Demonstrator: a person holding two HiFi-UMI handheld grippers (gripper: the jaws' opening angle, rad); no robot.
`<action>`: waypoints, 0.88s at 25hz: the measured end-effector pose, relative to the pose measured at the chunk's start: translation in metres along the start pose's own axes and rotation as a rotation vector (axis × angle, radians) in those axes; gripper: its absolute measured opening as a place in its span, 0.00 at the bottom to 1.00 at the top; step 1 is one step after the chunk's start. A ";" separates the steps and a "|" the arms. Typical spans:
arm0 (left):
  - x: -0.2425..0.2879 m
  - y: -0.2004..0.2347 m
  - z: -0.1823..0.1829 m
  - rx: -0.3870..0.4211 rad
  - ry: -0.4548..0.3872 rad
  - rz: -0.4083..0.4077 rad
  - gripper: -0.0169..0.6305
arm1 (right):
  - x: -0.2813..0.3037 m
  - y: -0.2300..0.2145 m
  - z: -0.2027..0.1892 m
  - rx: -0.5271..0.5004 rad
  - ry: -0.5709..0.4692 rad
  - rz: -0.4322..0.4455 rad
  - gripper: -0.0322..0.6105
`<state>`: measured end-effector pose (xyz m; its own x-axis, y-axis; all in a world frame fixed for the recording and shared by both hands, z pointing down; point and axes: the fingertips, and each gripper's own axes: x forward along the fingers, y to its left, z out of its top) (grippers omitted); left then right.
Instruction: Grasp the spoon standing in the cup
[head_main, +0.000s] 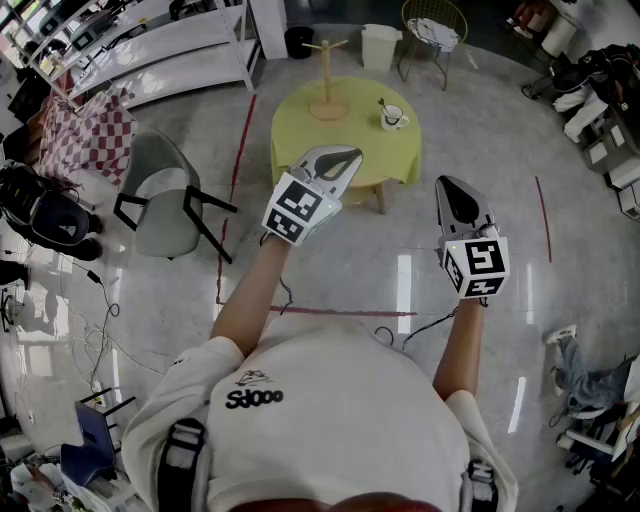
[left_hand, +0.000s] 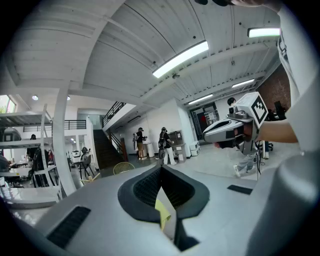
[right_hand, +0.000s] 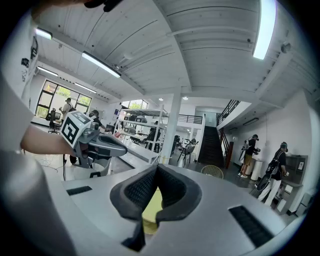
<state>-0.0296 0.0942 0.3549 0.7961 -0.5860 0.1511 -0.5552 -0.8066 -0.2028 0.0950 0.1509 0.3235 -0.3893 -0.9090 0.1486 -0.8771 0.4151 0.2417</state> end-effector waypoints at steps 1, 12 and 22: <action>0.001 -0.002 0.001 0.000 0.000 0.001 0.07 | -0.002 -0.002 0.001 0.002 -0.003 0.000 0.07; 0.009 -0.024 0.007 -0.015 -0.001 0.034 0.07 | -0.019 -0.020 -0.009 0.042 -0.025 0.027 0.07; 0.020 -0.047 0.004 -0.041 0.029 0.089 0.07 | -0.038 -0.034 -0.026 0.066 -0.030 0.132 0.07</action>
<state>0.0133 0.1208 0.3633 0.7365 -0.6566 0.1625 -0.6328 -0.7537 -0.1774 0.1469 0.1717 0.3345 -0.5094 -0.8480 0.1463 -0.8341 0.5284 0.1585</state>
